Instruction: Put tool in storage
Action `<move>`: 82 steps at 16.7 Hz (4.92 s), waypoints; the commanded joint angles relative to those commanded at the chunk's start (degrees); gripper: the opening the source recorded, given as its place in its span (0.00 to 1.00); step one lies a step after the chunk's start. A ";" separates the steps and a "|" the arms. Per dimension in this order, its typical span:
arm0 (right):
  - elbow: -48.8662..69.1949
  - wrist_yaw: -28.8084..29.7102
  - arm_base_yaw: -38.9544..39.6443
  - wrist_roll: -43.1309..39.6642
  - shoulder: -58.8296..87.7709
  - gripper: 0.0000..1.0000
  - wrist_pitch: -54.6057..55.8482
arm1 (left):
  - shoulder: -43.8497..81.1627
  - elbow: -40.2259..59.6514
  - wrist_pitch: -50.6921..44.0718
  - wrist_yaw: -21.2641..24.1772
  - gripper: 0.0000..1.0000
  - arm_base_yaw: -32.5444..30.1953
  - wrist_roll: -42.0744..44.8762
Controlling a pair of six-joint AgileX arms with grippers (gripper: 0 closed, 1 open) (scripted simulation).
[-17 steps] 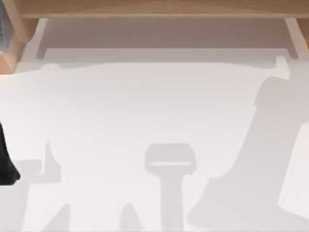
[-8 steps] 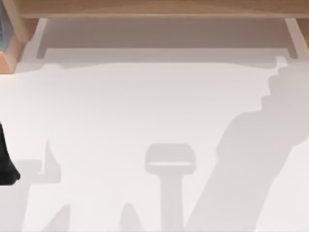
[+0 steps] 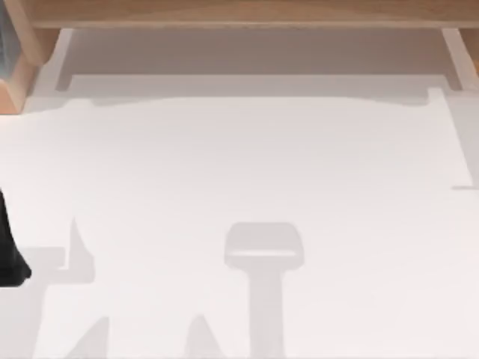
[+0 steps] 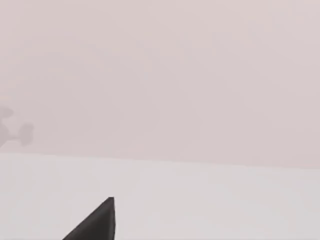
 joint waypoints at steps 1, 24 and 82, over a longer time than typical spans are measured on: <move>-5.14 -1.16 -2.13 -2.67 -0.42 1.00 7.28 | 0.00 0.00 0.00 0.00 1.00 0.00 0.00; -63.92 -26.11 3.48 -46.78 3.78 1.00 103.81 | 0.00 0.00 0.00 0.00 1.00 0.00 0.00; -32.82 -10.98 17.98 -46.78 15.99 0.00 84.12 | 0.00 0.00 0.00 0.00 1.00 0.00 0.00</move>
